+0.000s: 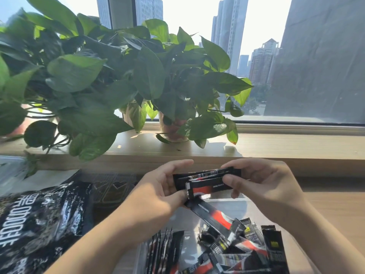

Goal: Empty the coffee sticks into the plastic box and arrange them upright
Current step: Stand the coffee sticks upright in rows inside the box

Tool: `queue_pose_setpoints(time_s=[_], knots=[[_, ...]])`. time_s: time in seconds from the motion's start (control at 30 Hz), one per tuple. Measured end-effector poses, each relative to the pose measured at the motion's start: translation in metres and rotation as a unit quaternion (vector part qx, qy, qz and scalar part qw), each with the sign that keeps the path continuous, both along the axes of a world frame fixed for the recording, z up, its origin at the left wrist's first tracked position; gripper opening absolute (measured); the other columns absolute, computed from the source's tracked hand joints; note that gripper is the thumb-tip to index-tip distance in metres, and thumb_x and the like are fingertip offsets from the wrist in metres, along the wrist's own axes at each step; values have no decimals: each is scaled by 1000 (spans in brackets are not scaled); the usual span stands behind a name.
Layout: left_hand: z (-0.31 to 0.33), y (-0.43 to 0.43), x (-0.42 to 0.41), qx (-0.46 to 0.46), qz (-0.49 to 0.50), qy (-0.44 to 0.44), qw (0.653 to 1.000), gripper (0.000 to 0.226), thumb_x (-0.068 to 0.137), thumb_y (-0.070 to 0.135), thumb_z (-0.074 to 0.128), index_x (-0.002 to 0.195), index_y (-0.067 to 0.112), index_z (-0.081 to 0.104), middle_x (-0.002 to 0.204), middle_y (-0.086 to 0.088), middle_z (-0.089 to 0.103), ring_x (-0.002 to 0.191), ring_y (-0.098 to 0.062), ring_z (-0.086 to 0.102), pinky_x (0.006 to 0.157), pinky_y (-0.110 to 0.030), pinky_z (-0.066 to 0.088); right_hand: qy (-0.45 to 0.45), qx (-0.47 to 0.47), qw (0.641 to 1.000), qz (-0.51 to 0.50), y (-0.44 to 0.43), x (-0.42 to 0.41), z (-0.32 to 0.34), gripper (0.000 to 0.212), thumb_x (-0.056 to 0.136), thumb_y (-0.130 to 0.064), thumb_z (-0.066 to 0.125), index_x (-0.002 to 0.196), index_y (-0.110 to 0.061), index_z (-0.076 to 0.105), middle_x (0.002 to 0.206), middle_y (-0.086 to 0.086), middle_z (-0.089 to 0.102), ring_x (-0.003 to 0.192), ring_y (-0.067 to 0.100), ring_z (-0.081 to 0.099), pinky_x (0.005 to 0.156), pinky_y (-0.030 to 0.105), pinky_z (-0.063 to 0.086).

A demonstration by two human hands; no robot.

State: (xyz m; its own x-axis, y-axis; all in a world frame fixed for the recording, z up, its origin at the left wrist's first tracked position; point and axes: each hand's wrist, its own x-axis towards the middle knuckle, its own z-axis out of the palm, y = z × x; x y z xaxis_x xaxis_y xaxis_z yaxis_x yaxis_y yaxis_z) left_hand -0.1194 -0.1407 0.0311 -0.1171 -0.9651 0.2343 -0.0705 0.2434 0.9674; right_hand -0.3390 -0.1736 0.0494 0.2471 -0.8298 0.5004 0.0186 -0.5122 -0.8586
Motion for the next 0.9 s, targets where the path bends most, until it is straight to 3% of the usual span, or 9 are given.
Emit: queue_pose_setpoints(time_s=[0.1,0.17,0.27,0.4,0.6,0.73,0.9], knots=[[-1,-2,0,-29,35,6,999,47,90,-17,58,121,19,62,102,-4,78,99,-17,73,85,-22,56,-40,25,998,-38,-2,-4,5,15,72,2,74,83,-5,79,66,6,75,46,13,63,51,21,57],[-2,-6,2,-53,112,12,992,37,89,-14,61,110,17,68,92,-3,79,92,-16,74,77,-18,57,-65,48,995,-53,-5,-11,8,15,68,-4,75,81,-8,80,69,9,76,47,14,63,51,22,58],[-1,-10,4,-72,174,83,979,26,89,-12,63,97,10,73,87,-7,79,85,-14,74,72,-18,58,-51,74,995,-34,-5,-14,9,20,68,-4,74,87,-5,80,76,14,78,54,18,67,52,22,58],[4,-3,-1,-75,150,160,973,17,88,-11,62,87,0,75,86,-15,77,83,-22,76,71,-24,61,32,52,997,-36,-3,-4,2,21,74,-7,75,94,-8,79,82,9,80,64,20,73,58,22,59],[4,-1,-5,-23,104,155,982,22,86,-9,63,82,7,78,90,-14,78,87,-25,76,76,-28,61,10,31,998,-61,-6,-2,-1,29,77,1,75,101,-16,76,80,2,80,58,9,69,57,18,57],[6,-1,-3,26,71,192,978,14,74,4,68,83,7,79,97,-17,77,91,-30,75,78,-32,62,-27,33,998,-49,-8,-1,-5,47,73,-2,74,118,-13,68,96,9,78,72,12,72,62,21,60],[9,-1,-3,64,44,235,969,21,71,2,66,90,-4,74,99,-23,75,90,-32,75,77,-33,62,-32,-1,999,-14,-9,-3,-7,28,72,0,73,100,-3,73,87,11,78,74,17,75,62,24,62]])
